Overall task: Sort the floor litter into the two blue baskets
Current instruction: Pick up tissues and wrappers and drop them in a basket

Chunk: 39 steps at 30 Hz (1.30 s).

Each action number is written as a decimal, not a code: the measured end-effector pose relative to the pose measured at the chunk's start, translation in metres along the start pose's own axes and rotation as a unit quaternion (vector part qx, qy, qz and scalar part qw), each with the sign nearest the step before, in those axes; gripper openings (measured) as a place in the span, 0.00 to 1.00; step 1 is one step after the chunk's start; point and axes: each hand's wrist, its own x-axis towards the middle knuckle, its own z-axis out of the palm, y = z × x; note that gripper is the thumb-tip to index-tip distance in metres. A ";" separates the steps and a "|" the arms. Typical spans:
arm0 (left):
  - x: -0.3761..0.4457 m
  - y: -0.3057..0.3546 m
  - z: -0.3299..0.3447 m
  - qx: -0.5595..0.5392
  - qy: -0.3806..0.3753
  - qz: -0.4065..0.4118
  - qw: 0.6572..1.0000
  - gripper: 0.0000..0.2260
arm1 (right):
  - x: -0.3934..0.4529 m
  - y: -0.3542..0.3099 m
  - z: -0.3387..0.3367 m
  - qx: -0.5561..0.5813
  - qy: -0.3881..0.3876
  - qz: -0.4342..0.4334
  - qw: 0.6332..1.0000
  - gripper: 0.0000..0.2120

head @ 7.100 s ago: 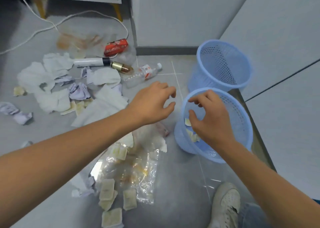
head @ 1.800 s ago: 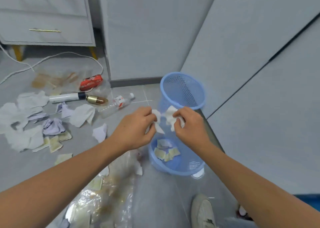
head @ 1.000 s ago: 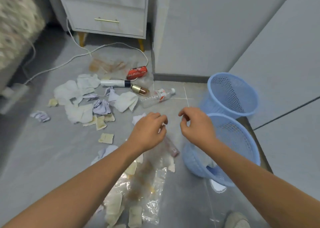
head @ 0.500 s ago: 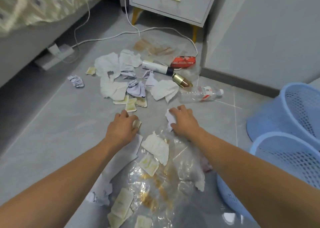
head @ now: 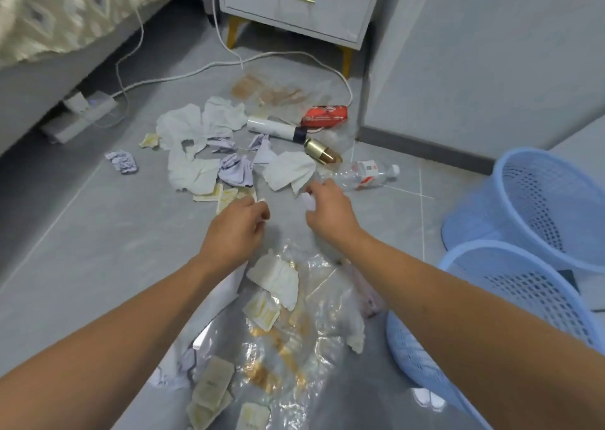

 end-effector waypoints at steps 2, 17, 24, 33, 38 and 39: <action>0.009 0.034 -0.020 -0.018 0.002 0.044 0.999 0.05 | -0.021 -0.007 -0.030 0.028 0.023 0.012 0.999 0.13; -0.026 0.286 -0.031 -0.131 -0.133 0.282 0.941 0.19 | -0.253 0.073 -0.172 0.025 0.227 0.219 0.949 0.16; -0.041 0.278 -0.015 -0.073 -0.098 0.288 0.950 0.18 | -0.277 0.090 -0.155 -0.044 0.129 0.261 0.956 0.30; -0.033 0.133 -0.064 -0.036 -0.040 0.154 0.987 0.13 | -0.173 -0.009 -0.113 -0.033 0.194 0.049 0.979 0.14; -0.053 0.040 -0.085 -0.002 -0.019 0.032 0.999 0.14 | -0.133 -0.058 -0.052 -0.008 0.108 -0.012 0.994 0.15; -0.058 0.026 -0.087 -0.002 -0.014 0.009 1.000 0.14 | -0.128 -0.062 -0.041 -0.005 0.092 -0.024 0.995 0.16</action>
